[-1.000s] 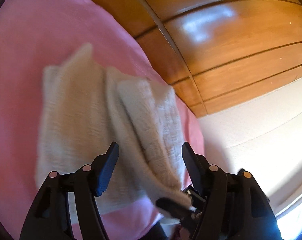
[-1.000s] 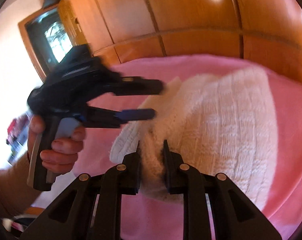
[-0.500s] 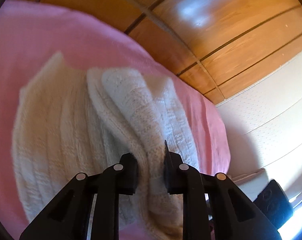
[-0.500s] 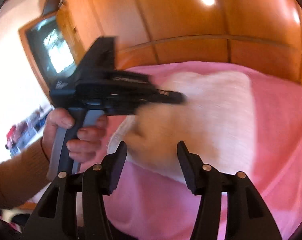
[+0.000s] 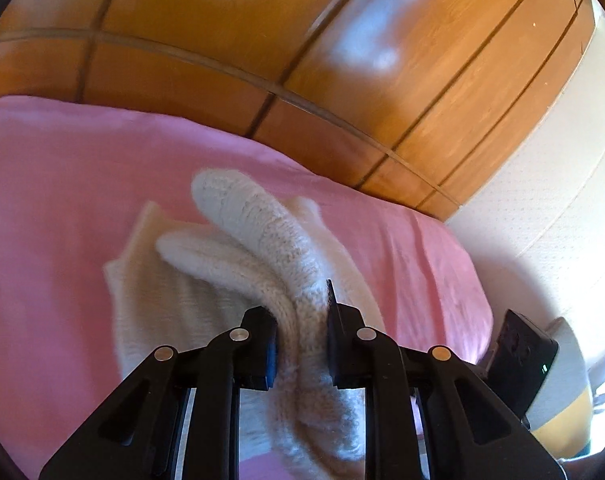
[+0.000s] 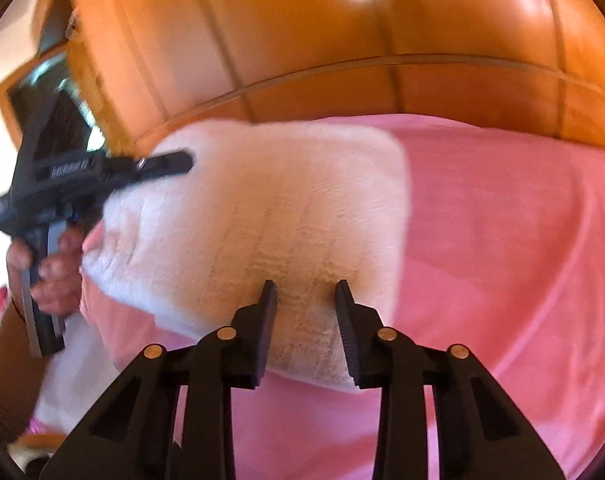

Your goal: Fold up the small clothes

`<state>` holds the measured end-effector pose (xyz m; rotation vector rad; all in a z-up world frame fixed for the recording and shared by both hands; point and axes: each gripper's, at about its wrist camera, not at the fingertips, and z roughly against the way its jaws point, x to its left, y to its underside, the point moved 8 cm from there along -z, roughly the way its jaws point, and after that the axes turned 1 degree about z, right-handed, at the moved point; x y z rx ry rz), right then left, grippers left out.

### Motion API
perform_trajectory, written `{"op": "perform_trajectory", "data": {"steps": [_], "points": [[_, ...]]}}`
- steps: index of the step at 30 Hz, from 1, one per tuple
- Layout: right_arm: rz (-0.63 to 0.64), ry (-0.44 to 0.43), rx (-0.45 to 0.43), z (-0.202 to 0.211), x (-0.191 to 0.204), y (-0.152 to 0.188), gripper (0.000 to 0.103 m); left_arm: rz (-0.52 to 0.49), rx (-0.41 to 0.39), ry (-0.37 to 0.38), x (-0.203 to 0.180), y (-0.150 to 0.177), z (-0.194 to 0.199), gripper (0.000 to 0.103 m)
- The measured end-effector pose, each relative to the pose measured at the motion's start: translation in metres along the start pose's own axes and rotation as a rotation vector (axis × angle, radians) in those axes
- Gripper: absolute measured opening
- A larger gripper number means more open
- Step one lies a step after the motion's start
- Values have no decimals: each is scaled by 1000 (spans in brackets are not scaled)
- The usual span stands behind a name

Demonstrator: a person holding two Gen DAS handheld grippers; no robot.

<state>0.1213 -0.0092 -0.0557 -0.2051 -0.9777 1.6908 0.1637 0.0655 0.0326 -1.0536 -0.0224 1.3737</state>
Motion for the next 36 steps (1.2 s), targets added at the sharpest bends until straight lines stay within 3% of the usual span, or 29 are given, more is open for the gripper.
{"op": "perform_trajectory", "data": {"steps": [3,7,9,11,15,20,25,27,30,33,35,36], "points": [[7,-38,52,-16,14,17,30,3,11,-98,31,13,2,18],[54,-55,103,-43,33,33,30,64,91,-233,87,47,-12,18],[87,-52,123,-49,37,38,30,109,99,-239,100,57,-19,18],[107,-43,129,-46,36,36,30,122,73,-219,97,53,-14,20],[101,-67,142,-34,28,18,29,52,41,-267,80,42,-12,23],[92,-41,47,-16,17,-32,32,16,25,-308,72,43,-5,28],[76,28,27,-49,9,-75,39,-27,16,-361,73,45,-10,28],[76,49,42,-76,12,-91,39,-41,10,-385,73,46,-12,28],[58,76,110,-113,1,-103,48,-46,8,-428,74,51,-19,32],[101,208,279,-166,-22,-81,50,-66,11,-457,75,60,-28,35],[77,191,266,-171,-32,-77,52,-63,9,-458,75,60,-31,36],[57,173,259,-169,-33,-78,52,-49,7,-456,77,59,-30,44]]}}
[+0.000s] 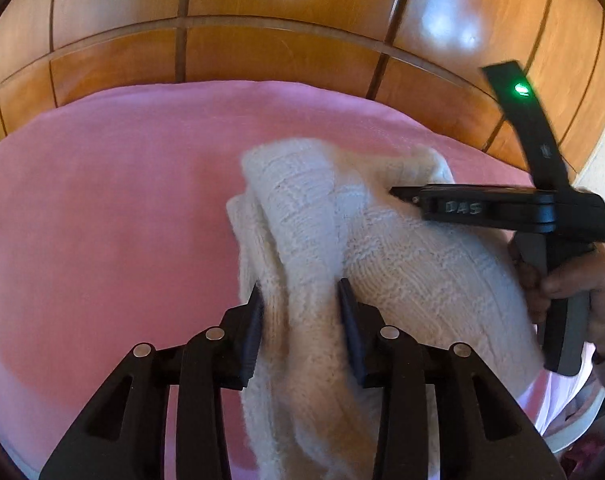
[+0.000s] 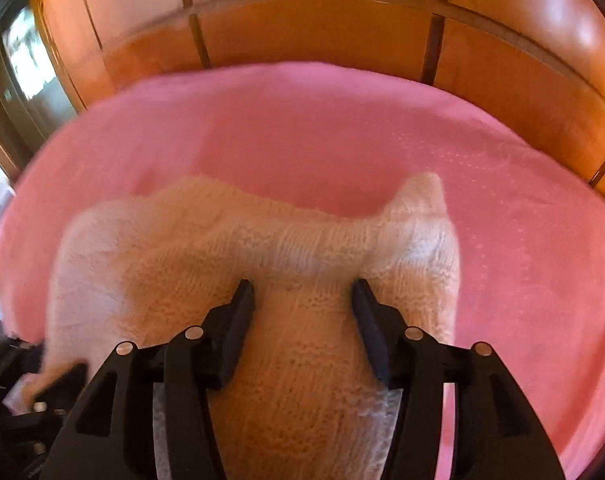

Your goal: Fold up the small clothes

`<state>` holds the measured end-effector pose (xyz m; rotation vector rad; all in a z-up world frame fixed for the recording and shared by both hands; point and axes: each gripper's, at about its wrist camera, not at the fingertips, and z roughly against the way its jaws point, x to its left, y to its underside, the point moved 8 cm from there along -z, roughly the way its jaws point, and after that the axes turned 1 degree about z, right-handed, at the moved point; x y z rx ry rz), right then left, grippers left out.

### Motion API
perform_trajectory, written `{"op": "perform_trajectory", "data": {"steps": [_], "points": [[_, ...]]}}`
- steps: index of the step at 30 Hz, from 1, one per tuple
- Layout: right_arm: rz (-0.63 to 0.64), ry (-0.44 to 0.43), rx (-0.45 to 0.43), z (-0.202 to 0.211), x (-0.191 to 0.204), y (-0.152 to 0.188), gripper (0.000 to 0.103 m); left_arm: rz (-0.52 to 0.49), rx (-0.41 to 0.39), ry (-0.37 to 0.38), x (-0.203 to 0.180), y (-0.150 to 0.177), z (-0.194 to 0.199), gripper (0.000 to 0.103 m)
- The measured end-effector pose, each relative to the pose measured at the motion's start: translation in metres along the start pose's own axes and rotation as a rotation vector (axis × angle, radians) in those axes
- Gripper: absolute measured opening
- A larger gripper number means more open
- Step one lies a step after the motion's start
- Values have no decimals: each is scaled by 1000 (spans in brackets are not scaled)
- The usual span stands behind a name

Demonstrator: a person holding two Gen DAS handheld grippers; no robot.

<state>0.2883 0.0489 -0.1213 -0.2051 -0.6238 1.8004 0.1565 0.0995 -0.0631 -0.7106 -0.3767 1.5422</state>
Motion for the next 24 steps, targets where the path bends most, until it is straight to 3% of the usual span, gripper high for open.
{"op": "perform_trajectory", "data": {"steps": [2,5,7,9,13,21,24], "points": [[-16,-25,-22,7,-5,1,52,45,-4,-6,8,-4,1,58],[-30,-55,-80,22,-9,4,63,86,4,37,15,-6,5,59],[-66,-70,-112,33,-15,7,79,70,-3,21,17,-5,7,63],[-90,-92,-141,47,-18,18,79,54,-12,4,17,-4,9,66],[-130,-123,-163,63,-25,32,92,30,-20,-14,15,-4,11,66],[-331,-363,-132,71,-49,72,95,-43,-35,-36,7,-5,13,67],[-360,-428,-115,67,-47,74,95,-42,-37,-32,10,-4,13,72]]}}
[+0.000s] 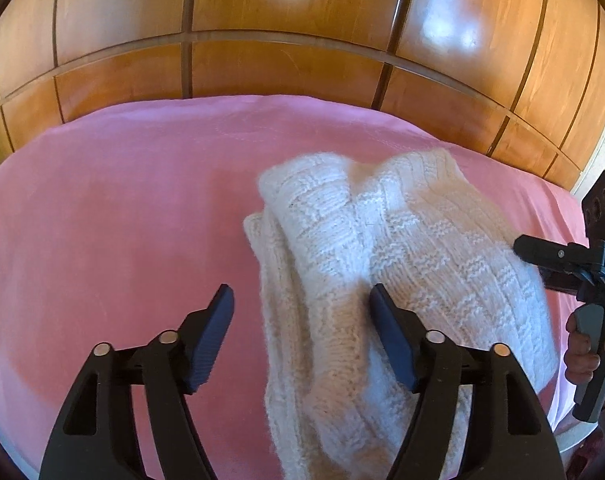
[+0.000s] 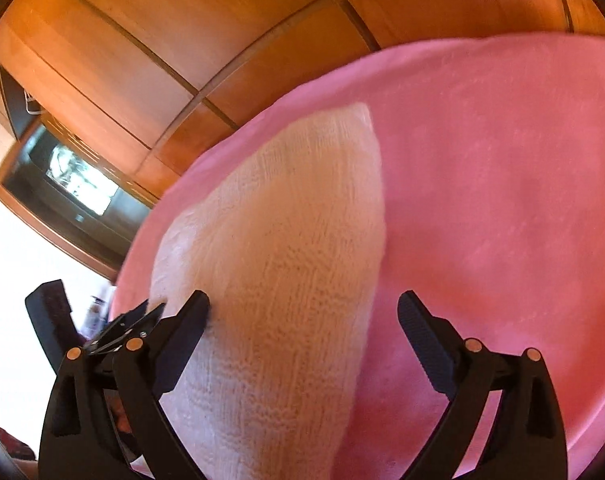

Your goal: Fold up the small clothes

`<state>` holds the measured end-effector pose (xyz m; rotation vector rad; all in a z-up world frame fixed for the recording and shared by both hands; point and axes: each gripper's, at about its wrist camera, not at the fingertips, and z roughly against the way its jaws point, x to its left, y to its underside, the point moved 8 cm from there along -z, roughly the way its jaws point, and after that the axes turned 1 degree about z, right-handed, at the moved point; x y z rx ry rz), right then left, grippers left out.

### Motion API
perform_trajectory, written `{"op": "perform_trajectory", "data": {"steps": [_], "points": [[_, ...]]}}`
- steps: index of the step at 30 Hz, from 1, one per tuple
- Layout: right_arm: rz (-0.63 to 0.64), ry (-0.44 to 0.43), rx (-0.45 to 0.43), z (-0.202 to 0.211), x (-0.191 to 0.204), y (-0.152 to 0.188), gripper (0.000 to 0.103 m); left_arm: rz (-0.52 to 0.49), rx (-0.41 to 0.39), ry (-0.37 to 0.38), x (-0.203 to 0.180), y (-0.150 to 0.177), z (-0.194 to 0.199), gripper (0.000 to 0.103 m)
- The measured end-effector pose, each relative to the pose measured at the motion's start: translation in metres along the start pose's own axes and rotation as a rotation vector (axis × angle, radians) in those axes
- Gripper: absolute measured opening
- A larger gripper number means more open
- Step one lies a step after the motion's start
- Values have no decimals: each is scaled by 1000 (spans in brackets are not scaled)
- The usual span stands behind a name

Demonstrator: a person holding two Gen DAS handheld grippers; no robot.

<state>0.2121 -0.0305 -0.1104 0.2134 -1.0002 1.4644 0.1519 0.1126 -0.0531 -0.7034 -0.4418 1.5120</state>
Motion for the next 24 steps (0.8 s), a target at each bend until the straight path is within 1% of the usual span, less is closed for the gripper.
{"op": "perform_trajectory", "data": {"steps": [4,5,8,14,16,19,20,22,24], "points": [[-22,-49,22,-3,-2,3,95,15,4,30,4,0,-5,78],[-28,-61,28,-4,-2,2,95,20,7,48,5,0,-7,78],[-32,-82,41,-7,-1,1,95,47,12,84,8,1,-11,82],[-33,-106,59,-18,2,-3,97,93,31,161,14,3,-19,87],[-41,-125,70,-22,3,-3,97,127,48,211,17,4,-24,87],[-45,-136,78,-27,3,-3,98,201,86,317,20,7,-32,87],[-46,-141,81,-29,4,-4,99,232,101,363,21,8,-35,87],[-49,-153,89,-33,6,-4,99,267,108,415,23,9,-38,84],[-48,-158,94,-36,8,-5,99,272,112,479,19,10,-39,66]]}}
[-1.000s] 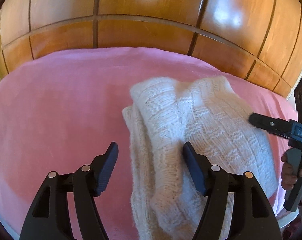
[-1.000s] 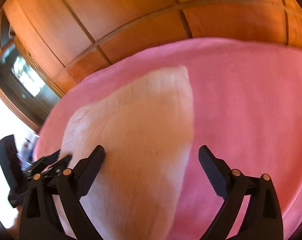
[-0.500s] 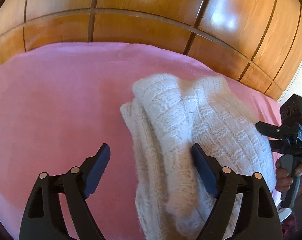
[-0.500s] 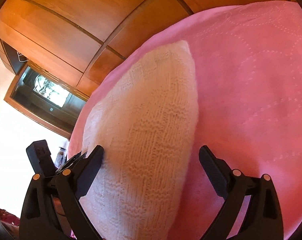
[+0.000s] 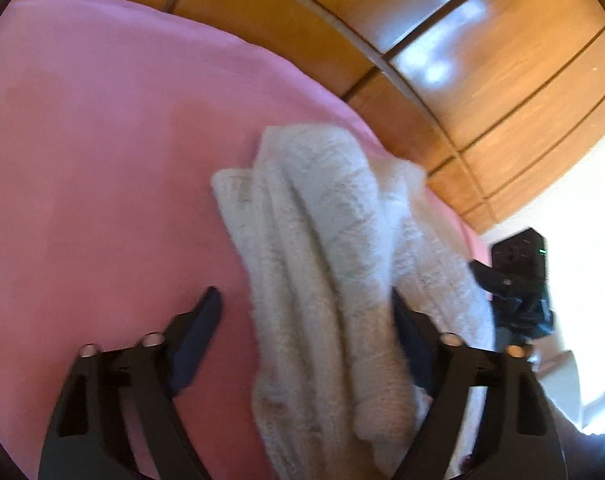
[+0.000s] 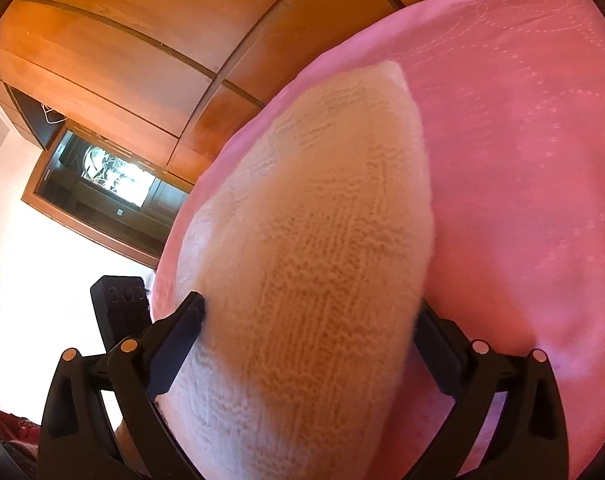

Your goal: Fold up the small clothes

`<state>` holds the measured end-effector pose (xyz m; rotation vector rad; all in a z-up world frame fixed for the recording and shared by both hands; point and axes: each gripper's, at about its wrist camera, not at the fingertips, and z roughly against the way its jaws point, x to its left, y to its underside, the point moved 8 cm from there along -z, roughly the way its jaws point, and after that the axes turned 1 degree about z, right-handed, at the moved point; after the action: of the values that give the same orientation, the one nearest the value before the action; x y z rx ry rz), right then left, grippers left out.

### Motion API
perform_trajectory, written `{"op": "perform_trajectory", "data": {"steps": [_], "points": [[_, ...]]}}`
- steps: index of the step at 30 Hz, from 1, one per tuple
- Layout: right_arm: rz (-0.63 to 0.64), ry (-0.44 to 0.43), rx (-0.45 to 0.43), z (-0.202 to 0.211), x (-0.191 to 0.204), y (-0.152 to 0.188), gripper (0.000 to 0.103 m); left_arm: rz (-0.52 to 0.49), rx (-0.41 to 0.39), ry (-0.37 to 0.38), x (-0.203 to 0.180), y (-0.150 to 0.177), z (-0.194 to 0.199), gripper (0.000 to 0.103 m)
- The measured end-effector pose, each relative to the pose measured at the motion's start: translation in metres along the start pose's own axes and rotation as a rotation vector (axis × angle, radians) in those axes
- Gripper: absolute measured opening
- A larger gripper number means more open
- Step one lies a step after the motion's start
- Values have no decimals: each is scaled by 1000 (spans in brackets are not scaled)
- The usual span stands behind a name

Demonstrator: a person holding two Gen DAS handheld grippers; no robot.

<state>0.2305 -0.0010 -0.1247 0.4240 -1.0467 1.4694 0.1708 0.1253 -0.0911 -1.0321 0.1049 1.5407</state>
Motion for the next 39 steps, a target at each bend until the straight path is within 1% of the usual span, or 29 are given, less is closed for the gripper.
{"op": "perform_trajectory", "data": {"steps": [2,3,5,6,7,8,10,11,13,15,16,18,22,25,27,31,32,35,39], "points": [[2,-4,2,-4,2,-1,99,28,13,64,-1,1,-3,60],[0,-7,1,-5,2,-1,98,32,10,78,-1,2,-3,57],[6,-4,1,-3,1,1,93,34,4,106,-1,3,-4,55],[11,-1,2,-3,1,2,88,40,3,116,-1,4,-4,55],[13,-3,1,-2,2,3,83,46,3,123,0,4,-4,55],[13,-7,-2,-2,4,5,80,54,-1,125,0,3,-5,56],[15,-2,-13,-1,8,7,71,58,-9,117,-1,2,-7,59],[20,9,-21,0,10,8,69,51,-13,106,-4,3,-8,61],[33,33,-34,1,16,10,62,43,-9,98,-6,3,-9,62],[44,57,-54,7,24,14,57,54,2,138,-6,4,-6,42],[49,61,-64,10,27,15,55,56,-7,148,-8,3,-4,40],[67,72,-85,19,35,23,53,22,-20,138,-15,8,2,35],[67,86,-117,44,37,41,51,6,-20,175,-39,20,11,34],[53,109,-159,77,30,57,50,-38,10,214,-72,36,5,34],[41,141,-197,106,22,69,50,-76,44,249,-99,49,-6,34],[6,219,-285,168,1,86,50,-140,116,323,-156,66,-38,33],[-8,241,-313,185,-8,90,50,-163,139,340,-175,69,-50,34],[-47,299,-379,220,-29,99,50,-236,189,362,-220,77,-80,33],[-97,356,-460,256,-56,97,50,-325,230,368,-276,73,-118,33]]}}
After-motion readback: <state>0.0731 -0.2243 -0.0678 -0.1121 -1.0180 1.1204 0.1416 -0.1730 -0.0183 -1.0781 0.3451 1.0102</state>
